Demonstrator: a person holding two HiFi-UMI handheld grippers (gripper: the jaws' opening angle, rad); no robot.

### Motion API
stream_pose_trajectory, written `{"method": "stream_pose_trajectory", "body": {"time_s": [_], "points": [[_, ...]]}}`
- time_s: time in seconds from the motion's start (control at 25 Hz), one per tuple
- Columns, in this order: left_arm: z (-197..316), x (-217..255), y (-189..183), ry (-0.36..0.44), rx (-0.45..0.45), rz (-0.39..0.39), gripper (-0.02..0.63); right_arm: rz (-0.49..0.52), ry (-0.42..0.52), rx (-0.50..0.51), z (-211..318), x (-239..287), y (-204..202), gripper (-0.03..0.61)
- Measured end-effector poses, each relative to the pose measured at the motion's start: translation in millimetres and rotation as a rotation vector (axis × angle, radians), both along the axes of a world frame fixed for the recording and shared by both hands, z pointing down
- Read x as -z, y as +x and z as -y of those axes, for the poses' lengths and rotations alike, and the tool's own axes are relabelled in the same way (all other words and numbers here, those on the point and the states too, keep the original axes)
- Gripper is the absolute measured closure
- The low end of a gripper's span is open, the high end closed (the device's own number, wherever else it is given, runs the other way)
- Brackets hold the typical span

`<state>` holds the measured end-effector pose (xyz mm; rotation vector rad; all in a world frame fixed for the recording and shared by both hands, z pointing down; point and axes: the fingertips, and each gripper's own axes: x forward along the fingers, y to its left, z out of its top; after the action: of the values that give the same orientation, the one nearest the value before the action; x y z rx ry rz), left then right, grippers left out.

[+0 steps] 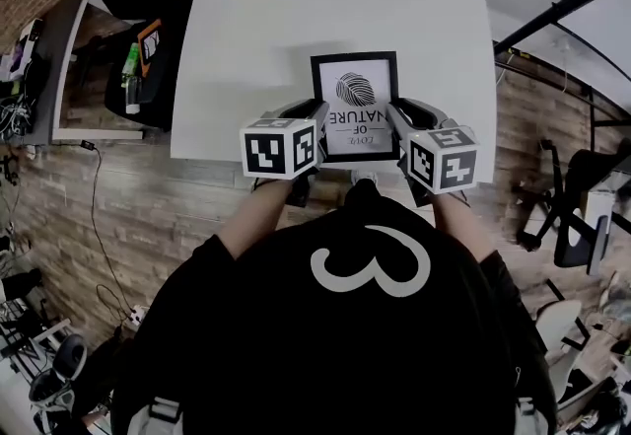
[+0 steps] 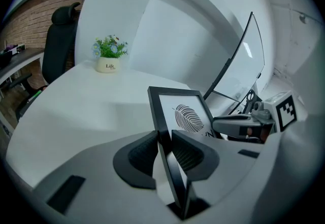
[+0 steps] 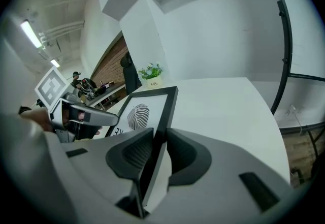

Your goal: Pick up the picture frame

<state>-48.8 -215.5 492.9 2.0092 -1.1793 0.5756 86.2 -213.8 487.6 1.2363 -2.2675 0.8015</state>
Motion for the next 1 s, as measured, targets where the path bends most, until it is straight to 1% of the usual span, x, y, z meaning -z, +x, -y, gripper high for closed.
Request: {"method": "stream_pose_trajectory", "body": {"time_s": [0.36,0.72,1.0], "points": [[-5,46,-22,0.091,0.018,0.011,0.522,0.033,0.081,0.030,-6,41,-20,0.480],[-19,92,-31,0.195,0.011,-0.004,0.522,0.051,0.185,0.053,-18,89,-31,0.479],[-32,123,-37,0.262,0.010,-0.021,0.523,0.058,0.241,0.059,-30,118,-36,0.479]]}}
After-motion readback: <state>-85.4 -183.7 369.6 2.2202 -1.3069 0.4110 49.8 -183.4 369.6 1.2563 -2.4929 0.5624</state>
